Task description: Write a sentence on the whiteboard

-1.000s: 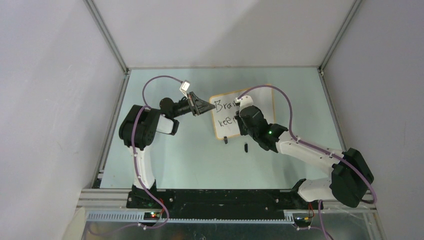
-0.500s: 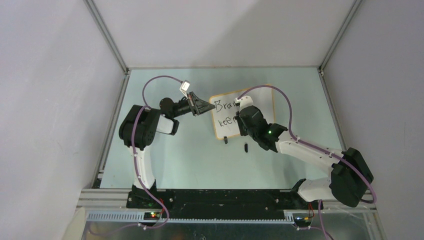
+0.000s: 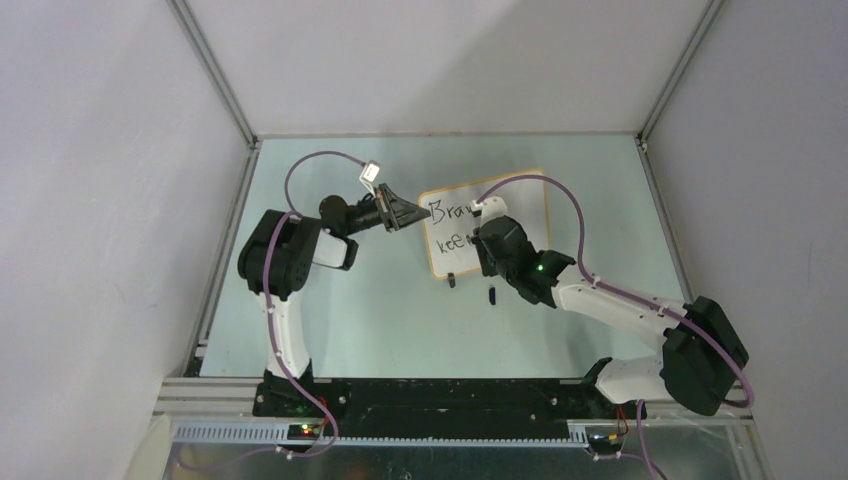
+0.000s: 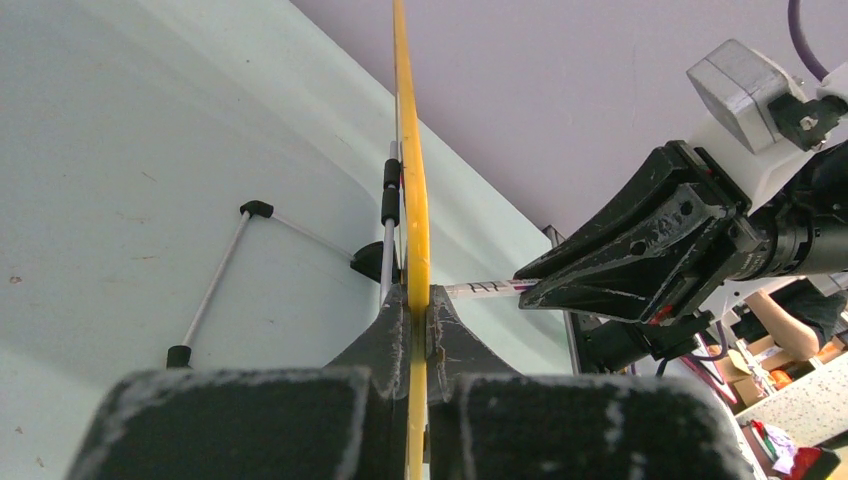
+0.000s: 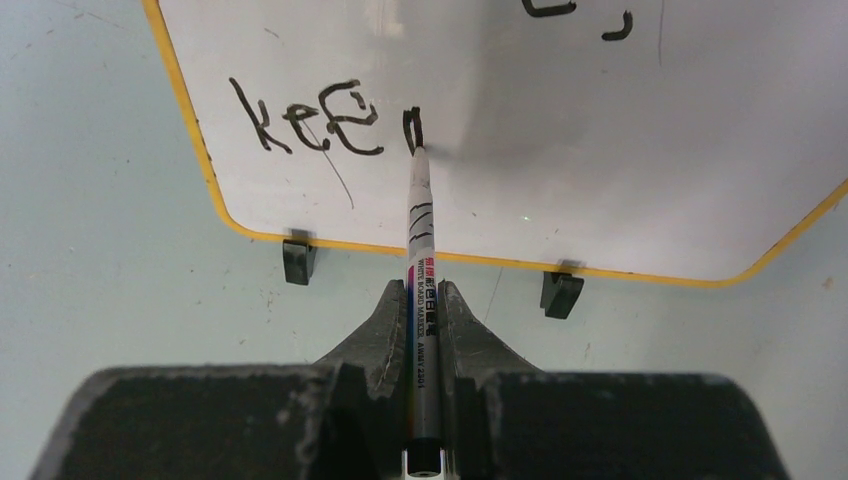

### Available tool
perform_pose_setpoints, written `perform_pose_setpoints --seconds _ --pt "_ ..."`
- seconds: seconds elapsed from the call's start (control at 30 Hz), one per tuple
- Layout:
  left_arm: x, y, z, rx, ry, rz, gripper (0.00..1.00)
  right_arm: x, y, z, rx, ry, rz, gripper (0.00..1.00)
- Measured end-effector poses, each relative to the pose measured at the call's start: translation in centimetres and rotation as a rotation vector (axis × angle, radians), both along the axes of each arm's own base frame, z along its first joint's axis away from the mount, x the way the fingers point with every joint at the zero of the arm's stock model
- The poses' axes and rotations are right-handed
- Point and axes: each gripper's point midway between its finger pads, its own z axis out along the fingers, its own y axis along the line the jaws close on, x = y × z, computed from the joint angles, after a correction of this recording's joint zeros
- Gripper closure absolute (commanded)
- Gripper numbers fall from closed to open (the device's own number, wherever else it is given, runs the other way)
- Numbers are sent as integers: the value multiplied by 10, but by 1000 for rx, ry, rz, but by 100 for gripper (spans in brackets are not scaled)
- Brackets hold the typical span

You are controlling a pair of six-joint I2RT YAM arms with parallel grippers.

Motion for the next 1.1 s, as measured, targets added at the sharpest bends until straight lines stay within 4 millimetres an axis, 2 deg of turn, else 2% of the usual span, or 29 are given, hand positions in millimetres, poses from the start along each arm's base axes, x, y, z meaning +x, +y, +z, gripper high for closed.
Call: perform_pose_setpoints --seconds 0.7,0.83,1.0,1.1 --pt "0 0 0 0 -1 -2 100 -22 -2 -23 -26 55 12 100" --pt "0 0 0 0 -1 -2 100 -24 -3 -14 -12 38 14 100" --pt "0 0 0 0 -1 -2 100 -20 -2 11 33 -30 28 100" --pt "0 0 0 0 -1 -1 100 -16 1 18 47 -62 36 100"
